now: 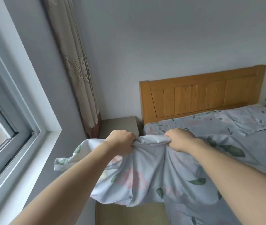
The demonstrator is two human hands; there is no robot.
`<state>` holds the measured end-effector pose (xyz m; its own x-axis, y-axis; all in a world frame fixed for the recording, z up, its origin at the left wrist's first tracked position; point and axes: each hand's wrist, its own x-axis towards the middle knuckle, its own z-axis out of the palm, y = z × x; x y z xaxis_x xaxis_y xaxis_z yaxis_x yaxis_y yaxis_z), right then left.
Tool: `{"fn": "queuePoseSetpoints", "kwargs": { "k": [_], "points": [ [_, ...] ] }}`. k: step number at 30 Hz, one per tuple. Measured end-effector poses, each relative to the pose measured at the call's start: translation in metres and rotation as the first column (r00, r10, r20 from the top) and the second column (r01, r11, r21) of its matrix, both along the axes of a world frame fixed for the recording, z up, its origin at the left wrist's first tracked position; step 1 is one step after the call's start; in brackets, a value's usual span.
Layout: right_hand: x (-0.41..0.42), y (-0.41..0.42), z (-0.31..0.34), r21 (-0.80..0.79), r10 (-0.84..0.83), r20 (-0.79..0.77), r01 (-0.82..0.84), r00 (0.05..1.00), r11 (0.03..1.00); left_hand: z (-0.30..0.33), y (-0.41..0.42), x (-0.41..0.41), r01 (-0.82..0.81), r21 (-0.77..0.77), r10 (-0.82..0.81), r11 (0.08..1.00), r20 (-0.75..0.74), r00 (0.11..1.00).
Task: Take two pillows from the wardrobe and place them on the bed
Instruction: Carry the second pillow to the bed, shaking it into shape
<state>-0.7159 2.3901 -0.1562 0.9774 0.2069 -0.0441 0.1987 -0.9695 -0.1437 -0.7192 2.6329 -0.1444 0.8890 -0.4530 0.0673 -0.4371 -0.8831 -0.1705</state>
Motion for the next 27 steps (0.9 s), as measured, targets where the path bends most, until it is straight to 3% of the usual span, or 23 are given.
{"fn": "queuePoseSetpoints", "kwargs": {
  "k": [12,19,27],
  "points": [
    [0.256,0.013,-0.01,0.003,-0.024,-0.019,0.024,1.0,1.0,-0.01,0.018,0.256,0.041,0.004,-0.041,0.999,0.024,0.999],
    [0.387,0.011,-0.033,0.01,-0.117,-0.038,0.118,0.992,0.993,-0.03,0.014,0.418,0.191,0.024,-0.192,0.981,0.003,0.981],
    [0.49,-0.047,-0.06,-0.01,-0.3,-0.076,0.3,0.951,0.954,-0.043,-0.053,0.563,0.336,0.01,-0.328,0.942,-0.192,0.925]
  ]
}}
